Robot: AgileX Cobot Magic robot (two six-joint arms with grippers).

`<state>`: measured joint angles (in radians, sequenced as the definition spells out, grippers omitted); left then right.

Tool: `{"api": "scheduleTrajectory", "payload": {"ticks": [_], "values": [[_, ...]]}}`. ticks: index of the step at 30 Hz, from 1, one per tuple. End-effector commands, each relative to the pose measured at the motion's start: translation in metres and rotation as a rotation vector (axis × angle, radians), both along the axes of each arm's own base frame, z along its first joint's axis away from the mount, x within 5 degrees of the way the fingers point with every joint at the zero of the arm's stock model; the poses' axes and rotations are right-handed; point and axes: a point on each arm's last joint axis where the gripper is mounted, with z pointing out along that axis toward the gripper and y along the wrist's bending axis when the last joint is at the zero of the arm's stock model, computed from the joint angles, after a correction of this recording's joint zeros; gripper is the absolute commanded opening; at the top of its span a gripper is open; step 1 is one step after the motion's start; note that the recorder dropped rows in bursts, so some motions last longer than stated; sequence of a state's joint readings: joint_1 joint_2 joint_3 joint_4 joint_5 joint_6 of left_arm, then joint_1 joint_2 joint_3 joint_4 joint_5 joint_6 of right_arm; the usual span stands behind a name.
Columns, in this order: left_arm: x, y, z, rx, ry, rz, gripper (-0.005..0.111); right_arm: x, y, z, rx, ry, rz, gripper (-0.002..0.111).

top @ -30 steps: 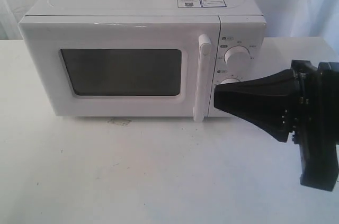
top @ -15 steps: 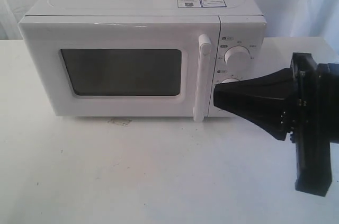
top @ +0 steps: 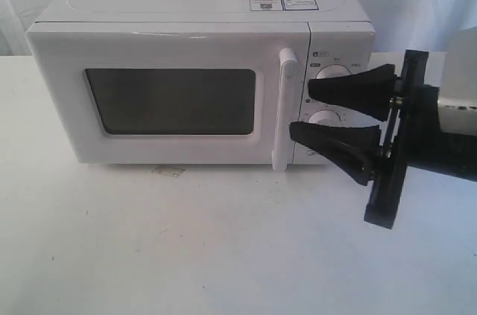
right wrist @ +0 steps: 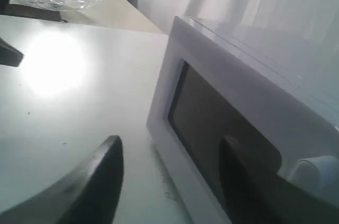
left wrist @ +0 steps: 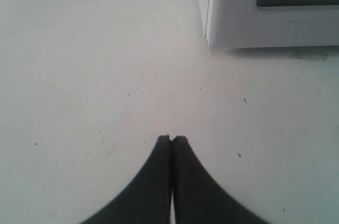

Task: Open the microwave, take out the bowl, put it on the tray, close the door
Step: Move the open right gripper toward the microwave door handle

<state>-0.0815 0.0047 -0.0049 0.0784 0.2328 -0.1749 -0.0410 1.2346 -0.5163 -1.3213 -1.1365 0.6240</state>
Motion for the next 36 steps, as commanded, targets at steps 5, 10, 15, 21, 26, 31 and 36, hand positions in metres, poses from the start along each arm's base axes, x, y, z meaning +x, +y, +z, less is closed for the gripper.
{"api": "scheduleTrajectory", "payload": {"ticks": [5, 10, 15, 21, 26, 31, 36], "values": [[0.000, 0.000, -0.001, -0.001, 0.000, 0.005, 0.000, 0.032, -0.008, -0.025, 0.012, -0.053, -0.104, 0.053], [0.000, 0.000, -0.001, -0.001, 0.000, 0.005, 0.000, 0.046, -0.010, -0.039, 0.040, -0.104, -0.133, 0.053], [0.000, 0.000, -0.001, -0.001, 0.000, 0.005, 0.000, 0.060, -0.014, -0.052, 0.030, -0.107, -0.191, 0.053], [0.000, 0.000, -0.001, -0.001, 0.000, 0.005, 0.000, 0.075, -0.010, -0.060, 0.031, -0.087, -0.176, 0.053], [0.000, 0.000, -0.001, -0.001, 0.000, 0.005, 0.000, 0.084, -0.007, -0.064, 0.034, -0.077, -0.164, 0.053], [0.000, 0.000, -0.001, -0.001, 0.000, 0.005, 0.000, 0.091, -0.006, -0.072, 0.037, -0.050, -0.162, 0.053], [0.000, 0.000, -0.001, -0.001, 0.000, 0.005, 0.000, 0.097, 0.005, -0.070, 0.054, -0.044, -0.127, 0.053]]}}
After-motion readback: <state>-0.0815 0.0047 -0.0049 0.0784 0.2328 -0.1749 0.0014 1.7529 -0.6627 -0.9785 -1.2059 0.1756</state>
